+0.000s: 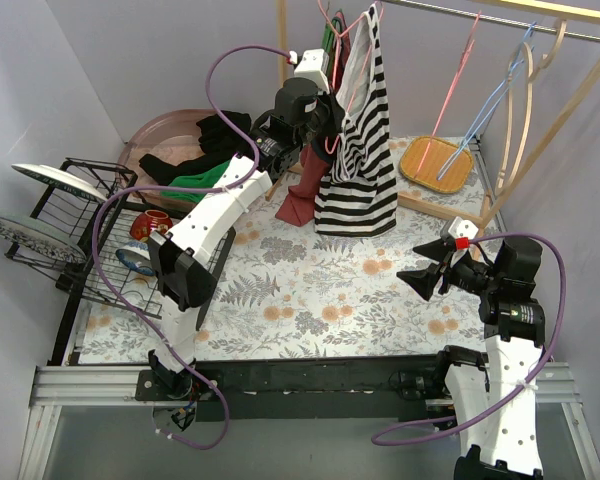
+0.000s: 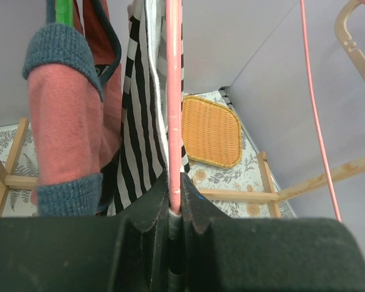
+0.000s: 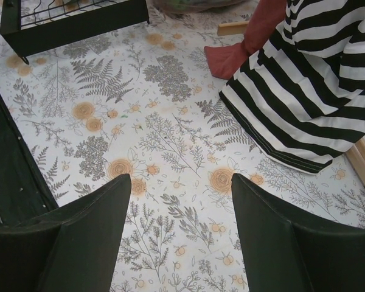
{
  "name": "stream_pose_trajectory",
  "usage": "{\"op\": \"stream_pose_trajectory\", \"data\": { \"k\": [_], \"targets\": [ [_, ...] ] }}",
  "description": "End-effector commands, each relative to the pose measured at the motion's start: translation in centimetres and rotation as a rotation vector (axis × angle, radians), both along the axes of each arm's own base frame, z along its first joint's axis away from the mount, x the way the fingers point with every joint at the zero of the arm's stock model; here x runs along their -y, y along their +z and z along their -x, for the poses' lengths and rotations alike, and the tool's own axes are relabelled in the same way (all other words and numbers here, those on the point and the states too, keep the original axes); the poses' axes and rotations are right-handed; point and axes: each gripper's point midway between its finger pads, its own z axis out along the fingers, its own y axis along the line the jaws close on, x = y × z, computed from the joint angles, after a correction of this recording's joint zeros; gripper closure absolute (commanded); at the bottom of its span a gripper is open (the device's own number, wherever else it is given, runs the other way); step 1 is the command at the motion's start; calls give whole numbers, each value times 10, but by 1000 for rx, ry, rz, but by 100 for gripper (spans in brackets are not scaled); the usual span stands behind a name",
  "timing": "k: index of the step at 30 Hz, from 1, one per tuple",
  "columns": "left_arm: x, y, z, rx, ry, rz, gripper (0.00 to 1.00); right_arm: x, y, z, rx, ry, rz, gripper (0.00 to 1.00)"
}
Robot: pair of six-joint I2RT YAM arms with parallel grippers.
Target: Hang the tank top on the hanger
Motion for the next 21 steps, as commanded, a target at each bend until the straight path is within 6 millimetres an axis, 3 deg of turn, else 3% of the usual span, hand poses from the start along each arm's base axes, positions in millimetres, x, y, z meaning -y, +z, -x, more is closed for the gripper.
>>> {"op": "stream_pose_trajectory", "data": {
  "k": [1,17,21],
  "targets": [
    [-8,48,-3,97,27,94,100,-1,4,-1,20,15,-13,25],
    [3,55,-4,121,-12,148,100,-1,4,-2,20,14,-15,25],
    [9,49,-10,105,-18,161,100,0,4,-2,20,13,-15,25]
  ]
}}
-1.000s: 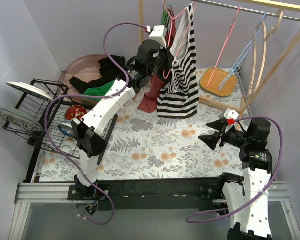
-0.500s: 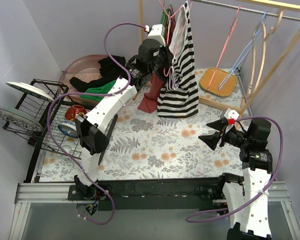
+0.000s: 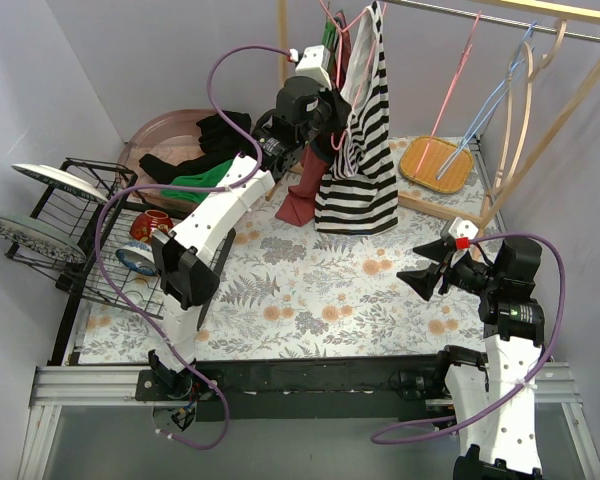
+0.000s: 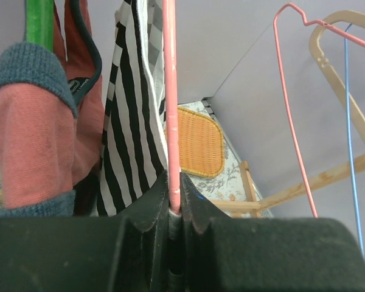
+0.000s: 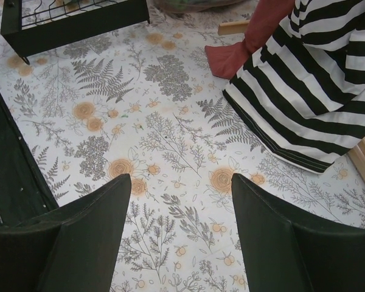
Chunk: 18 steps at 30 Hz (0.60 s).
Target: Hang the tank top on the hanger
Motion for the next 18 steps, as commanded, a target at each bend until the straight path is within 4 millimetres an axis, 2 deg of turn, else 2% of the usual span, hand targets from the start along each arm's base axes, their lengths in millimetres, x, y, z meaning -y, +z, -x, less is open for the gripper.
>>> {"op": "stream_pose_trajectory", "data": {
  "k": [1,12,18],
  "targets": [
    [2,41,-5,88,-2,103,100,-1,5,-2,24,12,-9,25],
    [12,21,-13,51,-11,84,100,0,5,-1,29,9,-8,24],
    [7,14,-10,45,-11,44,100,-1,6,-1,30,11,-9,25]
  ]
}}
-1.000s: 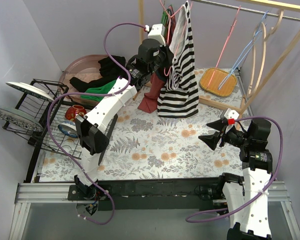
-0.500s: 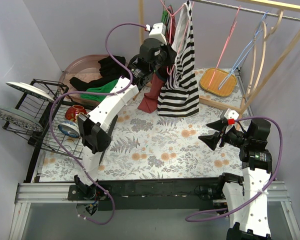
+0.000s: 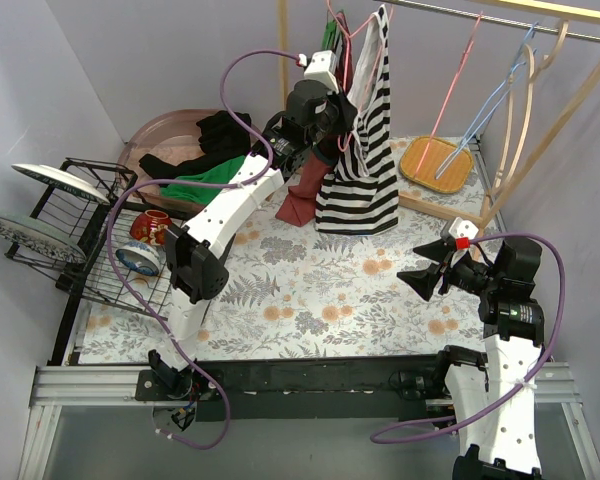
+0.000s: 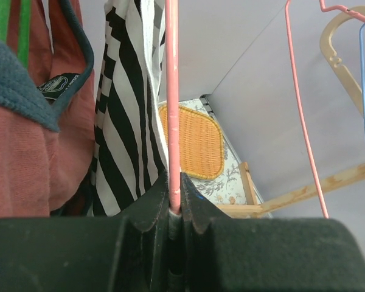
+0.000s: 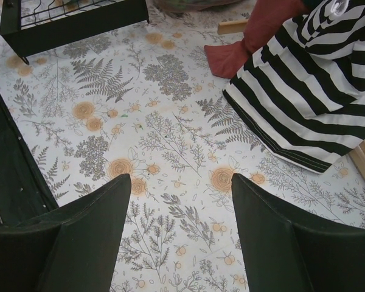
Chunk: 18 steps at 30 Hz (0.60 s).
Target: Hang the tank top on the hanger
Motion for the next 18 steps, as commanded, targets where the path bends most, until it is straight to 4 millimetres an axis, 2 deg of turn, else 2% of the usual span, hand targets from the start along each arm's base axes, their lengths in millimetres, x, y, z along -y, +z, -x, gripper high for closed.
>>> {"op": "stream_pose_trajectory", "data": {
  "k": [1,2,4,5,6,9,15,18],
  "targets": [
    [-14,37,9,67,5,23,100,-1,7,-1,34,13,-8,24],
    [-15,37,10,69,4,16,99,-1,8,-1,35,12,-7,25],
    [-18,39,13,76,5,5,92,-1,8,0,38,13,-6,25],
    [-20,39,14,75,7,-2,82,-1,9,0,38,13,-7,25],
    [-23,44,17,83,9,0,78,-1,9,0,38,15,-7,25],
    [-26,41,20,78,8,-16,68,-1,9,-1,36,10,-6,24],
    [-34,54,33,84,-4,-6,59,0,11,-1,32,3,-1,24],
    [-41,66,43,98,-9,5,49,1,13,1,32,-1,12,25]
  ]
}}
